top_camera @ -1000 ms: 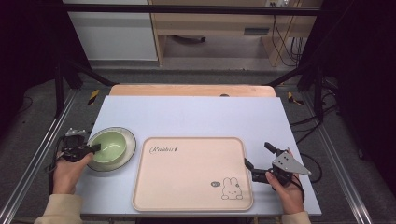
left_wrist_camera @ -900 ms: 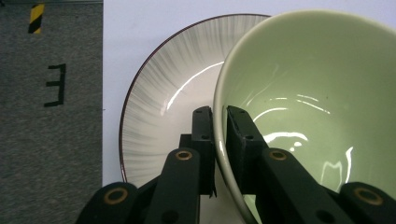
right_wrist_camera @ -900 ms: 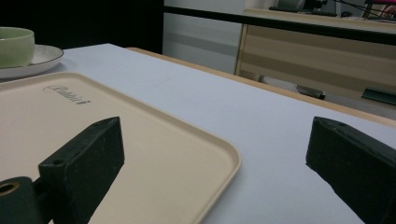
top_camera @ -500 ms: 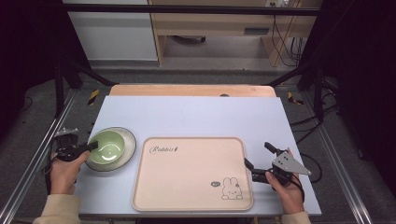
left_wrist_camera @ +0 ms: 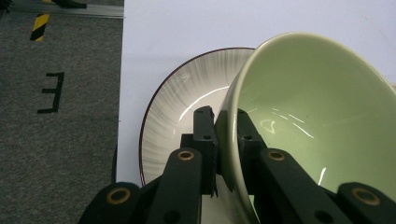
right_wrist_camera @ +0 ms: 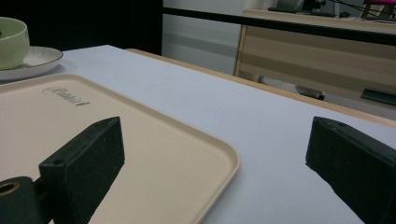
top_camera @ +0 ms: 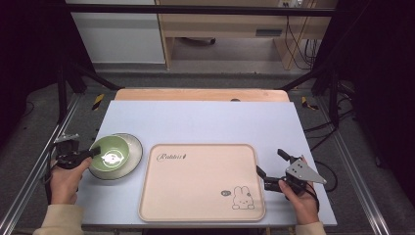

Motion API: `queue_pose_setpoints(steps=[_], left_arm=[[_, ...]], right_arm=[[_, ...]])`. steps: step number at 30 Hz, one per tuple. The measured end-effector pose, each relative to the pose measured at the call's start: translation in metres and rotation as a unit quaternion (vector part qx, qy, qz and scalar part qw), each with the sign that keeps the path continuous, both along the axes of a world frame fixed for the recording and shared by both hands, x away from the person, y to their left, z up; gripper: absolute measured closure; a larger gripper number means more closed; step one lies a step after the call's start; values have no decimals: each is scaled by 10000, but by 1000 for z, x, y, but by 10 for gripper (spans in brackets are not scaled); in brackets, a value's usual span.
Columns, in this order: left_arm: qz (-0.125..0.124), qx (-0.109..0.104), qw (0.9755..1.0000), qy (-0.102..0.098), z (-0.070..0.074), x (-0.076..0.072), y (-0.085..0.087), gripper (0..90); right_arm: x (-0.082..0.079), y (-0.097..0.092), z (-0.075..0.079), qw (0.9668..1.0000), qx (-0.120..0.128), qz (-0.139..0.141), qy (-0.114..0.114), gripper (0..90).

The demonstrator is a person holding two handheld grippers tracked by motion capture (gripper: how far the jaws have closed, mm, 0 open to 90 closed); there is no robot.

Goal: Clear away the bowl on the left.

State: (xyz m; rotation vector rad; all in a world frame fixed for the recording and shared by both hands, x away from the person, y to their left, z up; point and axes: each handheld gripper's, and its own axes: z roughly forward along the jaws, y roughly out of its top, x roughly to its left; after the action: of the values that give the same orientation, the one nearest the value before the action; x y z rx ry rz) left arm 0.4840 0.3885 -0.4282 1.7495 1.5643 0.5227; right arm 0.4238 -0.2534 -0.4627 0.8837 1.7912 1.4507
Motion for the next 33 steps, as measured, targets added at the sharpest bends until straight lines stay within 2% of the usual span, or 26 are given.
queue_pose_setpoints(steps=[5,13,20,27,33], left_arm=[[-13,-6,10000,-51,2,-1,-1,830],[-101,-95,9996,-246,14,-3,-6,830],[-309,-53,9987,-396,26,-5,-19,830],[-518,-109,9972,-524,37,-8,-29,830],[-687,-119,9959,-571,40,-8,-42,830]], right_arm=[[0,0,0,10000,5,4,-10,45],[0,0,0,10000,7,2,-17,45],[0,0,0,10000,4,6,-18,46],[0,0,0,10000,0,13,-23,46],[0,0,0,10000,-3,8,-19,46]])
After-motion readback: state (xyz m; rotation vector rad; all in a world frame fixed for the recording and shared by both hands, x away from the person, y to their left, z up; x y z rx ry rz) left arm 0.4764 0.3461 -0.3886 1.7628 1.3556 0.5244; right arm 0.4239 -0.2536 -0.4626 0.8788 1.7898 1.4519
